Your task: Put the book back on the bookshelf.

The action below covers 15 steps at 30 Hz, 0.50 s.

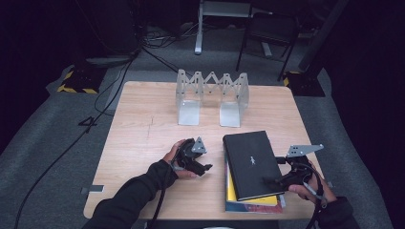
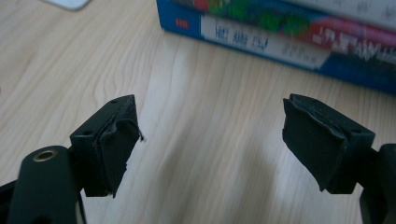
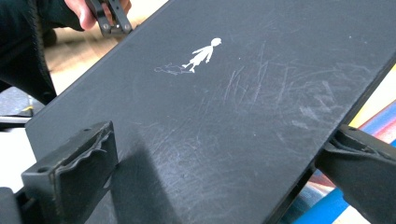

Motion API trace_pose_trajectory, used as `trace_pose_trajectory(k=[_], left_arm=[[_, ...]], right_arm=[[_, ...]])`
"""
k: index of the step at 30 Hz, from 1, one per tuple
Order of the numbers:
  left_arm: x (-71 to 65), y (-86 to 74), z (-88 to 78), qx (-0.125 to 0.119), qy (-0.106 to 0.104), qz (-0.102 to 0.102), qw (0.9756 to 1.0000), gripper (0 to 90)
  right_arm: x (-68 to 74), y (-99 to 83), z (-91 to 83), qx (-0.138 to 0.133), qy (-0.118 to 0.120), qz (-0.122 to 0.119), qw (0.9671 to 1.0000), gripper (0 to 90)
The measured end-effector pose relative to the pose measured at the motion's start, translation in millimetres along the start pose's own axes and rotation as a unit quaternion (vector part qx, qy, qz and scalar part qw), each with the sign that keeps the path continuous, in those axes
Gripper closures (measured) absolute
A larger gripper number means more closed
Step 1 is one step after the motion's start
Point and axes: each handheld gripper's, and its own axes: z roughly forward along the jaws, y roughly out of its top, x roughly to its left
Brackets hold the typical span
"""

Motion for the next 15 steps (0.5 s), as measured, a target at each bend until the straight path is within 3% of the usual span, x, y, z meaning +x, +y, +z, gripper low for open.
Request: trace_pose_trajectory(k=[4, 8, 15], left_arm=[[3.6, 12.4, 8.5, -0.01, 0.006, -0.002, 0.9999, 20.0], [7.1, 14.8, 17.0, 0.003, 0.018, -0.004, 0.9998, 22.4], [15.2, 15.9, 25.9, -0.002, 0.031, -0.022, 0.9993, 26.3]], right_arm=[[4.1, 1.2, 1.9, -0.004, -0.013, 0.001, 0.9999, 0.0], [6.2, 1.8, 4.0, -0.01, -0.017, 0.0, 0.9998, 0.1], [11.5, 7.6, 9.7, -0.014, -0.032, -0.015, 0.9993, 0.0]])
